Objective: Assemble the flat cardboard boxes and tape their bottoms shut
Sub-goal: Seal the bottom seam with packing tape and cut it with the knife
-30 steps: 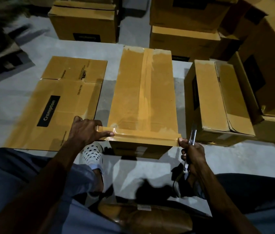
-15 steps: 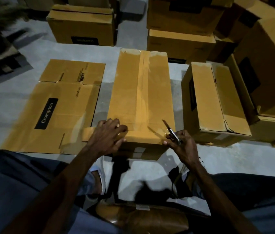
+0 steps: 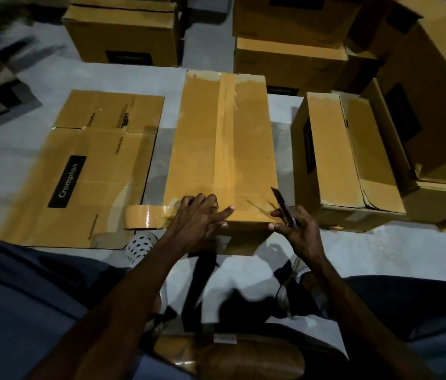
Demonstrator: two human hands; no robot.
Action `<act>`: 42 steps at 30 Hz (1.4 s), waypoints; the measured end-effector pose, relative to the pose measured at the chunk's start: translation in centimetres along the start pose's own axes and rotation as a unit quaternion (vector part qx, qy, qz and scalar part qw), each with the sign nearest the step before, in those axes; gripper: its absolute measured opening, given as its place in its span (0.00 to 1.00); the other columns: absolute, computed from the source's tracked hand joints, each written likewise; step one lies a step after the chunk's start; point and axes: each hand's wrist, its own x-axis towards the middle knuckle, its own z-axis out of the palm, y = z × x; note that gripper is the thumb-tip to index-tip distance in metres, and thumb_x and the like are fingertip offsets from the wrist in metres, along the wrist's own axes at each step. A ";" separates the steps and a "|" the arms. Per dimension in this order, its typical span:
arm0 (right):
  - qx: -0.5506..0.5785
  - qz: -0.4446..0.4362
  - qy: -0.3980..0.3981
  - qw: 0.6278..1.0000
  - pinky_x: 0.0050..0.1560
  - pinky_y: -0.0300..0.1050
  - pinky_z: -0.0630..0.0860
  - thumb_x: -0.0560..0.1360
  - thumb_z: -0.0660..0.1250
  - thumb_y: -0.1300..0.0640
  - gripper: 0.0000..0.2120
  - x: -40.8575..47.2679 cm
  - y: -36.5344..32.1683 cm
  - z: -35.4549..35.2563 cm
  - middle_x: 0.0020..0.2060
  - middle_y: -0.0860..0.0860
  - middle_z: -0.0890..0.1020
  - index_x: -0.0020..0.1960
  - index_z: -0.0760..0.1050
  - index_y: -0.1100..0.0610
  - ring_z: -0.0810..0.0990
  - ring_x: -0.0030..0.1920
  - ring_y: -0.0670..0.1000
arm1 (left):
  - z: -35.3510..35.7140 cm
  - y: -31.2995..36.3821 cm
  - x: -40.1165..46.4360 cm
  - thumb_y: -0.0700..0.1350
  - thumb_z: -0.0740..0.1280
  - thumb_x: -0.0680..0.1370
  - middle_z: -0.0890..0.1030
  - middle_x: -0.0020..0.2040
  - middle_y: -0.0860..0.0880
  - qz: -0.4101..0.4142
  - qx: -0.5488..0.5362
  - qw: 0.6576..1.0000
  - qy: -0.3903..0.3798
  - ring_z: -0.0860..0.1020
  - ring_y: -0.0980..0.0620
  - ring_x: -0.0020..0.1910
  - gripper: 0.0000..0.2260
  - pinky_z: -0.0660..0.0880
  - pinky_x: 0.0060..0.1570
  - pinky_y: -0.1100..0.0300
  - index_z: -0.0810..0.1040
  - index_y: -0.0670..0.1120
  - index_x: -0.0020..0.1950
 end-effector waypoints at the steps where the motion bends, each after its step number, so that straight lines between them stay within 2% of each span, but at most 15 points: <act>1: 0.012 -0.002 -0.009 1.000 0.50 0.42 0.78 0.69 0.78 0.59 0.12 0.1 0.3 -0.3 0.50 0.45 0.80 0.53 0.84 0.53 0.80 0.53 0.45 | -0.1 0.0 0.1 0.55 0.57 0.76 0.78 0.48 0.44 0.006 0.004 1.000 0.002 0.77 0.45 0.42 0.21 0.73 0.41 0.50 0.76 0.55 0.67; 5: 0.036 -0.009 0.013 0.999 0.50 0.33 0.77 0.69 0.77 0.63 0.13 0.7 0.0 -1.5 0.50 0.47 0.82 0.52 0.84 0.54 0.81 0.50 0.39 | 0.0 1.7 1.1 0.52 0.66 0.76 0.80 0.50 0.46 -0.004 0.015 1.000 0.025 0.77 0.46 0.44 0.19 0.70 0.39 0.52 0.76 0.52 0.66; 7: 0.044 0.005 0.038 0.998 0.49 0.39 0.78 0.71 0.76 0.63 0.13 1.5 0.7 -2.5 0.50 0.48 0.82 0.53 0.83 0.52 0.82 0.50 0.42 | -0.1 3.3 2.4 0.51 0.66 0.78 0.78 0.55 0.46 -0.040 -0.018 0.999 0.005 0.75 0.46 0.49 0.20 0.67 0.44 0.52 0.72 0.53 0.70; 10: 0.008 0.044 0.031 0.999 0.45 0.50 0.79 0.74 0.74 0.59 0.14 2.3 2.3 -4.5 0.49 0.47 0.85 0.51 0.82 0.40 0.83 0.48 0.50 | -0.4 4.8 4.6 0.52 0.57 0.82 0.71 0.64 0.46 -0.070 -0.057 0.995 -0.045 0.70 0.46 0.59 0.20 0.63 0.51 0.51 0.64 0.53 0.75; 12: -0.036 0.043 0.024 0.998 0.48 0.51 0.80 0.74 0.74 0.58 0.13 2.5 2.8 -5.0 0.51 0.49 0.86 0.53 0.82 0.40 0.83 0.50 0.50 | -0.8 4.4 4.9 0.52 0.58 0.82 0.71 0.64 0.46 -0.056 -0.065 0.995 -0.045 0.70 0.46 0.59 0.21 0.64 0.52 0.51 0.63 0.53 0.75; 15: -0.080 0.034 0.043 0.995 0.48 0.53 0.81 0.73 0.74 0.56 0.12 2.7 2.9 -4.8 0.51 0.51 0.86 0.56 0.84 0.50 0.83 0.50 0.52 | -1.4 1.5 2.7 0.55 0.63 0.79 0.74 0.62 0.45 -0.045 -0.041 0.998 -0.023 0.73 0.44 0.57 0.23 0.68 0.52 0.50 0.68 0.50 0.72; 18: -0.110 -0.002 0.038 0.993 0.47 0.57 0.80 0.73 0.74 0.55 0.13 2.7 3.0 -5.0 0.54 0.53 0.81 0.57 0.83 0.52 0.81 0.52 0.58 | -1.6 -2.4 -0.5 0.65 0.66 0.72 0.77 0.56 0.45 -0.126 0.004 0.992 -0.004 0.76 0.42 0.52 0.29 0.73 0.47 0.49 0.72 0.49 0.66; 20: -0.097 0.003 0.044 0.994 0.45 0.59 0.79 0.73 0.75 0.54 0.09 2.6 2.2 -4.8 0.54 0.52 0.78 0.52 0.84 0.49 0.81 0.51 0.59 | -1.5 -4.0 -1.9 0.70 0.66 0.69 0.76 0.56 0.45 -0.184 -0.019 0.982 -0.038 0.76 0.42 0.53 0.34 0.74 0.48 0.50 0.71 0.49 0.67; 22: -0.077 0.003 0.041 0.996 0.45 0.60 0.80 0.72 0.76 0.55 0.12 2.4 0.2 -3.9 0.52 0.54 0.78 0.47 0.79 0.39 0.81 0.49 0.59 | -1.2 -4.6 -2.4 0.70 0.66 0.69 0.75 0.57 0.46 -0.203 -0.068 0.974 -0.066 0.75 0.43 0.56 0.36 0.74 0.51 0.51 0.67 0.51 0.71; 23: -0.071 -0.011 0.022 0.997 0.45 0.59 0.80 0.71 0.76 0.56 0.14 2.4 -0.6 -3.1 0.51 0.54 0.79 0.45 0.77 0.37 0.81 0.48 0.59 | -1.1 -4.6 -2.4 0.68 0.66 0.70 0.75 0.58 0.45 -0.200 -0.092 0.973 -0.070 0.75 0.43 0.56 0.36 0.73 0.51 0.52 0.65 0.50 0.72; 25: -0.105 -0.030 -0.031 0.994 0.43 0.55 0.78 0.70 0.77 0.51 0.10 2.5 -2.4 -1.1 0.45 0.47 0.77 0.48 0.79 0.43 0.80 0.46 0.55 | -1.2 -4.2 -2.1 0.65 0.68 0.72 0.74 0.59 0.44 -0.190 -0.116 0.973 -0.056 0.76 0.42 0.56 0.35 0.73 0.49 0.53 0.64 0.47 0.73; 28: -0.182 -0.061 -0.076 0.979 0.39 0.46 0.73 0.70 0.76 0.46 0.19 2.6 -4.8 2.5 0.45 0.44 0.72 0.56 0.80 0.53 0.76 0.44 0.50 | -1.4 -3.8 -2.1 0.62 0.66 0.75 0.74 0.63 0.42 -0.180 -0.062 0.981 -0.047 0.78 0.41 0.55 0.34 0.75 0.48 0.53 0.64 0.43 0.74; 31: -0.220 -0.047 -0.035 0.974 0.40 0.45 0.74 0.70 0.76 0.45 0.21 1.8 -6.0 4.9 0.53 0.51 0.75 0.58 0.77 0.53 0.78 0.46 0.54 | -1.1 -3.6 -2.3 0.60 0.65 0.76 0.75 0.61 0.40 -0.158 -0.034 0.986 -0.038 0.79 0.40 0.52 0.33 0.77 0.45 0.52 0.67 0.40 0.72; 35: -0.256 -0.061 -0.023 0.965 0.39 0.49 0.77 0.72 0.72 0.40 0.22 1.3 -6.7 7.4 0.56 0.52 0.72 0.58 0.75 0.52 0.80 0.45 0.56 | -1.4 -3.4 -2.3 0.60 0.64 0.77 0.73 0.64 0.41 -0.171 -0.068 0.982 -0.043 0.77 0.43 0.56 0.31 0.76 0.47 0.53 0.66 0.41 0.74; 42: -0.250 -0.086 0.014 0.964 0.35 0.43 0.72 0.73 0.73 0.49 0.16 0.7 -4.7 5.3 0.56 0.52 0.75 0.58 0.77 0.53 0.80 0.43 0.56 | -1.6 1.1 -0.4 0.59 0.57 0.80 0.70 0.68 0.42 -0.189 -0.049 0.979 -0.054 0.78 0.43 0.55 0.29 0.75 0.48 0.53 0.62 0.42 0.75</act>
